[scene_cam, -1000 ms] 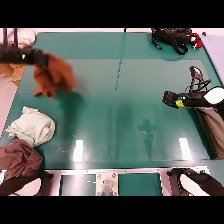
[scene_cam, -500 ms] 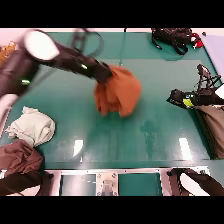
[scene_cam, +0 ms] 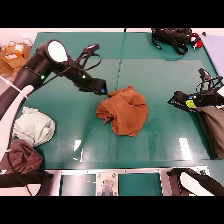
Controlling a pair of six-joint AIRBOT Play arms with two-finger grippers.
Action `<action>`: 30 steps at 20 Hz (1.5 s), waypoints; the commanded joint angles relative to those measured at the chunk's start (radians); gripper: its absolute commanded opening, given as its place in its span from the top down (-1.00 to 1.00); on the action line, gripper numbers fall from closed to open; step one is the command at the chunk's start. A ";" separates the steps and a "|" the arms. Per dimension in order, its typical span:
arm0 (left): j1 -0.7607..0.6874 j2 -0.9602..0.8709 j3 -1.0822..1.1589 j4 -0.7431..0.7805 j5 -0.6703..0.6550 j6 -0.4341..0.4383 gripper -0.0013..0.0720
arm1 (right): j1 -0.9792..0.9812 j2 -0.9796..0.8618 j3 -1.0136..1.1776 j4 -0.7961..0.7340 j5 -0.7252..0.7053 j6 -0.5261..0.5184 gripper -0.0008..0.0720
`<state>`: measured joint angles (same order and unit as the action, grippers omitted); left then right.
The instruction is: Fold the shirts.
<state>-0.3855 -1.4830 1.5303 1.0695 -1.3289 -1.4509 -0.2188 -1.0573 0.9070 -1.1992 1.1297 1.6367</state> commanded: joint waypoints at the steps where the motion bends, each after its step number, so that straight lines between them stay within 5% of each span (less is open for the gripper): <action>1: 0.053 -0.005 -0.093 0.008 -0.048 -0.007 -1.00 | -0.047 -0.098 -0.004 0.119 0.014 -0.092 -0.20; 9: 0.053 -0.009 -0.491 -0.099 0.474 0.065 -0.97 | 0.160 -0.154 -0.274 0.338 -0.087 -0.241 -0.20; 13: 0.052 -0.050 -0.532 -0.287 0.556 0.183 -0.96 | 0.319 -0.210 -0.304 0.427 -0.193 -0.261 -0.16; 15: 0.052 -0.093 -0.532 -0.367 0.531 0.218 -0.95 | 0.369 -0.229 -0.304 0.438 -0.225 -0.261 0.11; 16: 0.052 -0.107 -0.532 -0.400 0.523 0.241 -0.86 | 0.377 -0.230 -0.304 0.439 -0.224 -0.262 0.20; 18: 0.052 -0.112 -0.532 -0.433 0.517 0.284 0.14 | 0.375 -0.230 -0.304 0.440 -0.224 -0.286 0.58; 19: 0.052 -0.112 -0.532 -0.435 0.514 0.286 0.79 | 0.365 -0.230 -0.304 0.440 -0.222 -0.288 0.85; 24: 0.115 -0.050 -0.488 -0.381 0.397 0.280 0.90 | 0.238 -0.186 -0.227 0.436 -0.096 -0.314 0.95; 30: 0.198 0.282 -0.290 -0.361 0.336 0.248 0.90 | -0.018 0.053 0.107 0.440 0.135 -0.313 0.95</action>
<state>-0.2150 -1.3437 1.1503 0.6998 -0.9604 -1.1881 -0.1322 -1.1061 0.8639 -0.7650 1.1481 1.3273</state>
